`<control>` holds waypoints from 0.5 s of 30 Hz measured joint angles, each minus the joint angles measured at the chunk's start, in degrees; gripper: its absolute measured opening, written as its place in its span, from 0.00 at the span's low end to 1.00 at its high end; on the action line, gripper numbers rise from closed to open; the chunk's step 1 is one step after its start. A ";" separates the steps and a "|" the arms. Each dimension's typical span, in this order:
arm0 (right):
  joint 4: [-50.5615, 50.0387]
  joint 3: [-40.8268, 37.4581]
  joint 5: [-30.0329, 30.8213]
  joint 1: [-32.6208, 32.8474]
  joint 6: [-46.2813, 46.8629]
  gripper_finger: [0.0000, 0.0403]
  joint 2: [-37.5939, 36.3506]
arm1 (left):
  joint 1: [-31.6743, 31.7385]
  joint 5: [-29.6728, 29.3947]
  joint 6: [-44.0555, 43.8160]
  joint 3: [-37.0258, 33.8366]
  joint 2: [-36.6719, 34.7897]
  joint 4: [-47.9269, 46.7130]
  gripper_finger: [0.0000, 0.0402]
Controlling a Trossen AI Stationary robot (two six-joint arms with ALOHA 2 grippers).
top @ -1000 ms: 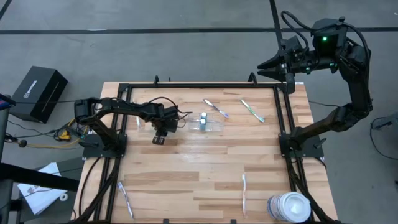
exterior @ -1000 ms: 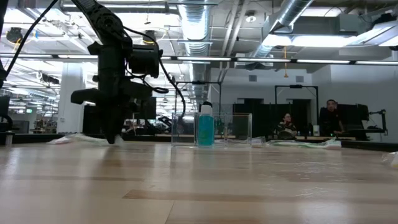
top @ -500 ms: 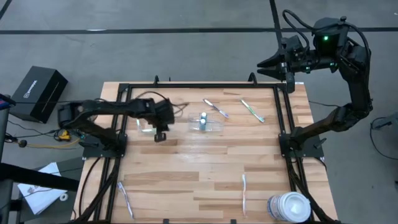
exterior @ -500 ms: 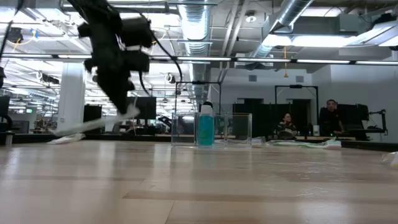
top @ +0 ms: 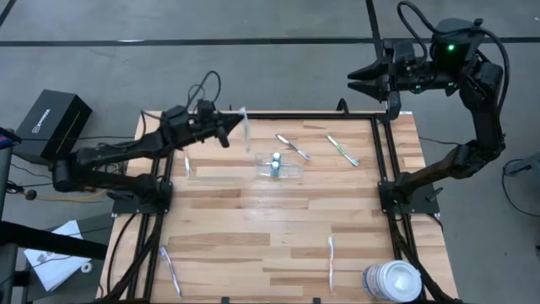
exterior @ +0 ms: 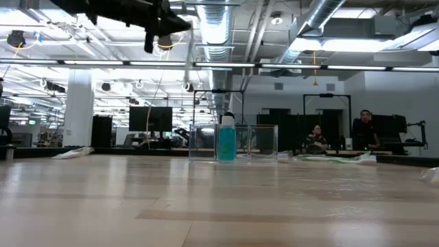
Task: Pick & Place toothbrushing station
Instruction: Put the left green toothbrush into the transparent organizer
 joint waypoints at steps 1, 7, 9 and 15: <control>0.10 0.00 0.00 0.00 0.00 0.26 0.00 | -0.19 -1.31 -0.85 -1.17 0.80 3.53 0.00; 0.01 0.00 0.00 0.00 1.72 0.26 0.00 | -3.57 -7.47 -2.74 -7.80 9.30 21.98 0.00; -0.03 0.00 0.00 0.00 2.44 0.26 0.00 | -4.58 -8.01 -2.96 -8.37 12.80 26.22 0.00; -0.54 0.00 -0.01 0.00 3.19 0.26 -0.01 | -6.73 -8.58 -1.76 -8.46 21.36 32.30 0.00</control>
